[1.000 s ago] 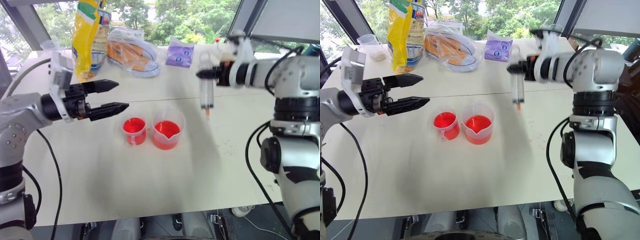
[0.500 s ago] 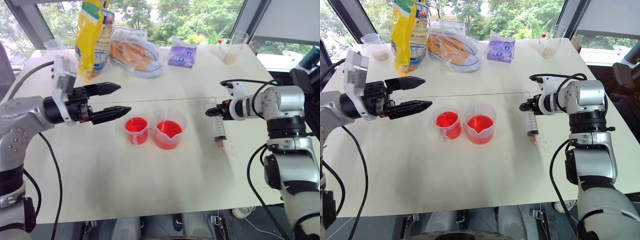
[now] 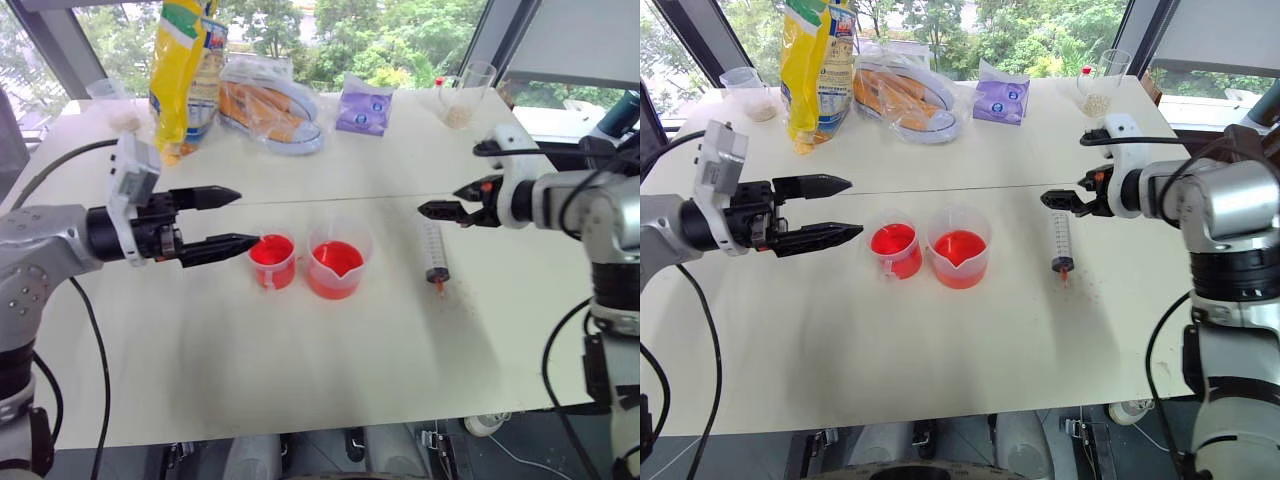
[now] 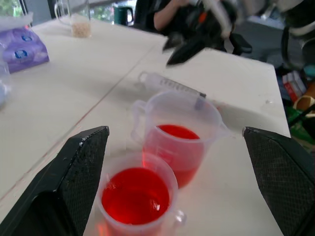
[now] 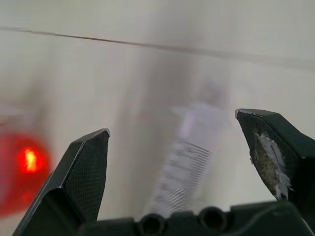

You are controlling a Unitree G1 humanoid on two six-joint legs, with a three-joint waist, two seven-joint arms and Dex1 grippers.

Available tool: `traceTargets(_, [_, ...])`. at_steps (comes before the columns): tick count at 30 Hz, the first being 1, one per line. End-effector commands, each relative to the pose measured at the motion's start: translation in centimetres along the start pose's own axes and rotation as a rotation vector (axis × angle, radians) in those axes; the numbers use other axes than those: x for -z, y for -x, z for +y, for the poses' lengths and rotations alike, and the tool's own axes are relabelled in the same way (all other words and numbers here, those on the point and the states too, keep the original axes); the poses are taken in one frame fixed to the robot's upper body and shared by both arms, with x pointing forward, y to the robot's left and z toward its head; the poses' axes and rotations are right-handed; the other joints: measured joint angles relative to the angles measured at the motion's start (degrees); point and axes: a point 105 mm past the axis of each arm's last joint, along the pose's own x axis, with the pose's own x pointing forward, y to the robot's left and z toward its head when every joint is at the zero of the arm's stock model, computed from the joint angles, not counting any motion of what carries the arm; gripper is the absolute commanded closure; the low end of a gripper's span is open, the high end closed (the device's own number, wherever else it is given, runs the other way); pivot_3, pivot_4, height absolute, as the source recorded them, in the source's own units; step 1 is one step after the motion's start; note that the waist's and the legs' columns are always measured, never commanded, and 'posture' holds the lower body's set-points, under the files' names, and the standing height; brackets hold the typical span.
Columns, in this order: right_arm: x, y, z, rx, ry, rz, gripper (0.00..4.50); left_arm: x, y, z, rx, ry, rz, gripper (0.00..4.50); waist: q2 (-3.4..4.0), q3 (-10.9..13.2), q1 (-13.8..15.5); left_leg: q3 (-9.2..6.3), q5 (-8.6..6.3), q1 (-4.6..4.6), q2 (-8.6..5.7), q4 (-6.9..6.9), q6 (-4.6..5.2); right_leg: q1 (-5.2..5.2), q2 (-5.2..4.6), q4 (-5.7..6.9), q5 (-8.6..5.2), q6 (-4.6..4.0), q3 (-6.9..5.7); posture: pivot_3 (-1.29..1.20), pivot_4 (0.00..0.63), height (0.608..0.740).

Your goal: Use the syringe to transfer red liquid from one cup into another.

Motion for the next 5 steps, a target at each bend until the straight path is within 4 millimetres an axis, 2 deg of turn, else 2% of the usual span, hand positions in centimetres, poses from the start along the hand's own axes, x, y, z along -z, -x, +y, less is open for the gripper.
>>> traceTargets(1, [-2.1,3.1,3.7,-0.167,0.205,-0.094,0.02,-1.2,0.9,-0.3,-0.012,-0.046,-0.009,0.0,0.0,0.0,0.0,0.0,0.0,0.0,0.01,0.0,0.0,0.0,0.0,-0.01,0.0,0.0,0.0,0.0,0.15,0.74])
traceTargets(5, [-1.6,4.3,5.4,-0.25,0.269,-0.098,0.02,-1.3,1.1,-0.5,-0.013,-0.041,-0.006,0.0,-0.02,0.0,0.1,-0.01,0.0,0.03,0.02,0.04,-0.01,0.07,-0.02,-0.04,-0.02,0.01,0.0,0.0,0.15,0.74])
